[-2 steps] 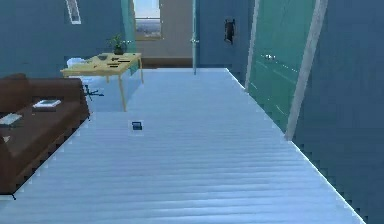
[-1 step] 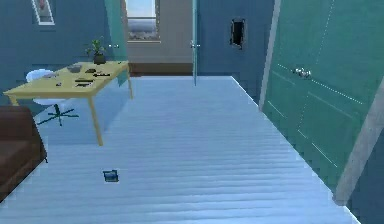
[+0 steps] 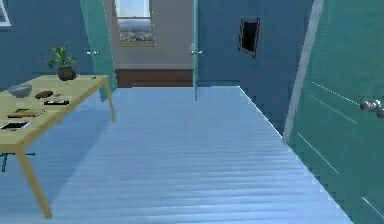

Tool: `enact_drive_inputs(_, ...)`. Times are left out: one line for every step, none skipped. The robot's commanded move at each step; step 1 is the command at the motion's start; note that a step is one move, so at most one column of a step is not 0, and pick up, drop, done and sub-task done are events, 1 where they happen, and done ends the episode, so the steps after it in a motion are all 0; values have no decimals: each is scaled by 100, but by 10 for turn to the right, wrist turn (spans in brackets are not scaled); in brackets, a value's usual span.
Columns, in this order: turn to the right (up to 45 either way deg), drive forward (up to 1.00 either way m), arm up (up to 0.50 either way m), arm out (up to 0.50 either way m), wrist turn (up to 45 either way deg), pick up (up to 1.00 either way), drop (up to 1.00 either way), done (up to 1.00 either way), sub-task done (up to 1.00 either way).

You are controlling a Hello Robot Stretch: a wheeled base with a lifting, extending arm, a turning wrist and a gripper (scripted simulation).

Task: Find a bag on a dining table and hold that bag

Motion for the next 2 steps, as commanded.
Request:
enact_drive_inputs(90,0,0,0,0,0,0,0,0)
enact_drive_inputs(0,25,0,0,0,0,0,0,0)
